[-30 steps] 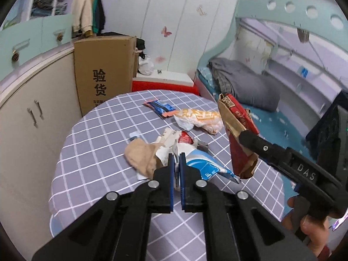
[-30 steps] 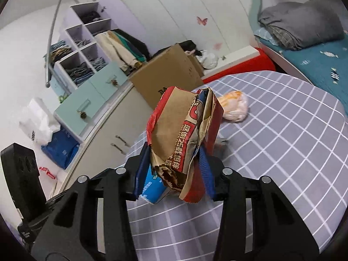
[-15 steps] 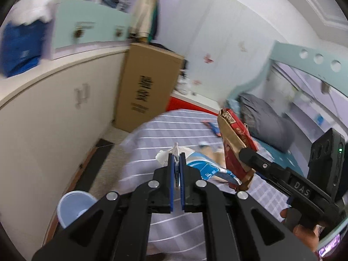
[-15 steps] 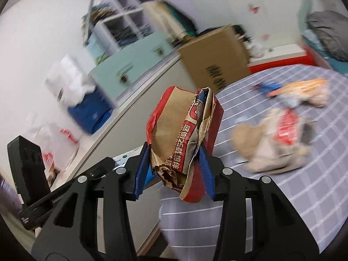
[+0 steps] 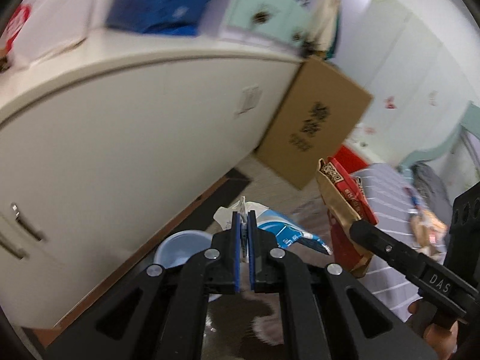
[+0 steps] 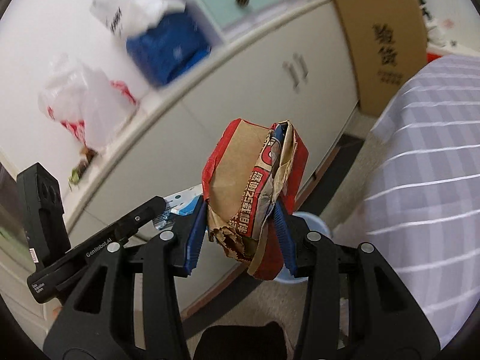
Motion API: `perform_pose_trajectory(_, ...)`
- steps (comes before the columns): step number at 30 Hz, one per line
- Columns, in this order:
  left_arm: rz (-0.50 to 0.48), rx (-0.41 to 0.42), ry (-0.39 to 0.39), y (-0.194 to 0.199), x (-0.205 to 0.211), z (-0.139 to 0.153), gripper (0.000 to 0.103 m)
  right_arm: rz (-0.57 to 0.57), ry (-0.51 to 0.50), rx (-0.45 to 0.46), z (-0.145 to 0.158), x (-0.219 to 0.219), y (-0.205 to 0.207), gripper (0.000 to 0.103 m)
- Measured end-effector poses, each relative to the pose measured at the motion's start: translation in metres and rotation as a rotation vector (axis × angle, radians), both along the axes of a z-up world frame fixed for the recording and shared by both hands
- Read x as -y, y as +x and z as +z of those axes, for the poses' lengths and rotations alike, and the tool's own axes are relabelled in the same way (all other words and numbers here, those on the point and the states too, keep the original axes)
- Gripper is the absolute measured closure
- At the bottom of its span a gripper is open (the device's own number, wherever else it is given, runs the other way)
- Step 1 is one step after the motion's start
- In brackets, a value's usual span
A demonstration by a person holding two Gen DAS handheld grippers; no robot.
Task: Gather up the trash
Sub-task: 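Carry the paper bag and blue-white packet down to the wastebasket, then open both tools over the wastebasket to drop the bag and packet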
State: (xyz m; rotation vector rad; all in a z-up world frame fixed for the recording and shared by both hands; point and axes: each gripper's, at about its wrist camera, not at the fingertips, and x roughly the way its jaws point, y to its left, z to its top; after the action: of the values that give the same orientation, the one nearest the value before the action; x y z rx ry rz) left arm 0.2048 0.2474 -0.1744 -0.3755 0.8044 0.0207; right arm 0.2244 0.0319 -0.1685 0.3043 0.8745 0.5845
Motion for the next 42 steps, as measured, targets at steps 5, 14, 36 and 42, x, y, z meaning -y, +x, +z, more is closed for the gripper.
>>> perform_pose_trajectory(5,0.058,-0.073,0.009,0.012,-0.033,-0.034,0.099,0.046,-0.021,-0.088,-0.041,-0.04,0.03,0.058)
perform_pose_trajectory(14,0.086,-0.155,-0.001,0.026,-0.057,-0.075,0.099,0.092,-0.042,-0.154,-0.086,-0.075,0.059,0.048)
perform_pose_trajectory(36,0.025,-0.186,0.017,0.046,-0.027,-0.087,0.099,0.038,-0.115,-0.081,-0.08,-0.058,0.051,0.038)
perform_pose_trajectory(42,-0.006,-0.209,0.028,0.06,-0.014,-0.089,0.098,0.001,-0.129,-0.037,-0.069,-0.048,0.047,0.038)
